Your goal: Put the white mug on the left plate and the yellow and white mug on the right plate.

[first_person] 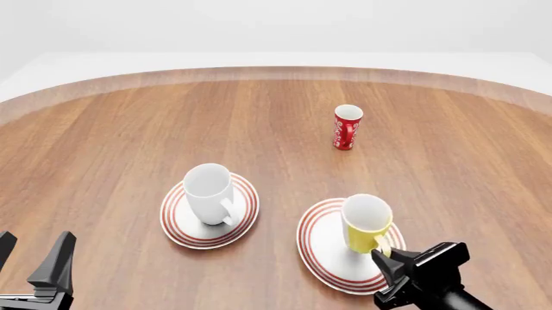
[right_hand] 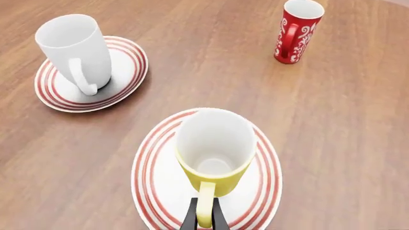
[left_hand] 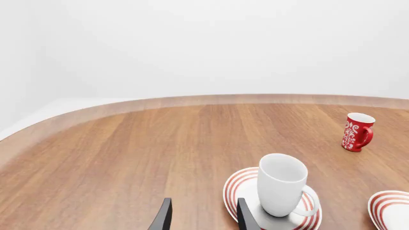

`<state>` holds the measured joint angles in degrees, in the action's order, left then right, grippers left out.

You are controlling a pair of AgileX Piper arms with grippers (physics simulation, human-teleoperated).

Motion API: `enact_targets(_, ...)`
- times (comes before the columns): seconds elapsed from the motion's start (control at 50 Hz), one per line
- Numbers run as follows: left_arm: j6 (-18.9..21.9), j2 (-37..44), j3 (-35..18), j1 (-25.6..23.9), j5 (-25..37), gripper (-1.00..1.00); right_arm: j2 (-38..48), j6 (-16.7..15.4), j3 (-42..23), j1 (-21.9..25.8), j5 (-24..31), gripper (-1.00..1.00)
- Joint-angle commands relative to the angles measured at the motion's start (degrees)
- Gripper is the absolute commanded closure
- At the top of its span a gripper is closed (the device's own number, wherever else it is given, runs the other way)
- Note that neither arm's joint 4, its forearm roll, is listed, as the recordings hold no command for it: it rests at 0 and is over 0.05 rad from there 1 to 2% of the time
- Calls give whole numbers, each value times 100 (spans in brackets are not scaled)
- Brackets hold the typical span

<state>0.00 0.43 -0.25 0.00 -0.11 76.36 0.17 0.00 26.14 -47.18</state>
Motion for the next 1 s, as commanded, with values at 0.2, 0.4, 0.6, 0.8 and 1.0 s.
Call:
enact_targets(0.2,0,0,0,0,0,-100,361,58,-2,-13,-257,100)
enact_targets(0.4,0,0,0,0,0,-100,486,65,-5,-9,-351,100)
enact_targets(0.6,0,0,0,0,0,-100,801,91,-74,10,-508,-100)
enact_targets(0.8,0,0,0,0,0,-100,789,124,-90,14,-450,-100)
enact_targets(1.0,0,0,0,0,0,-100,250,135,-5,1,-9,-100)
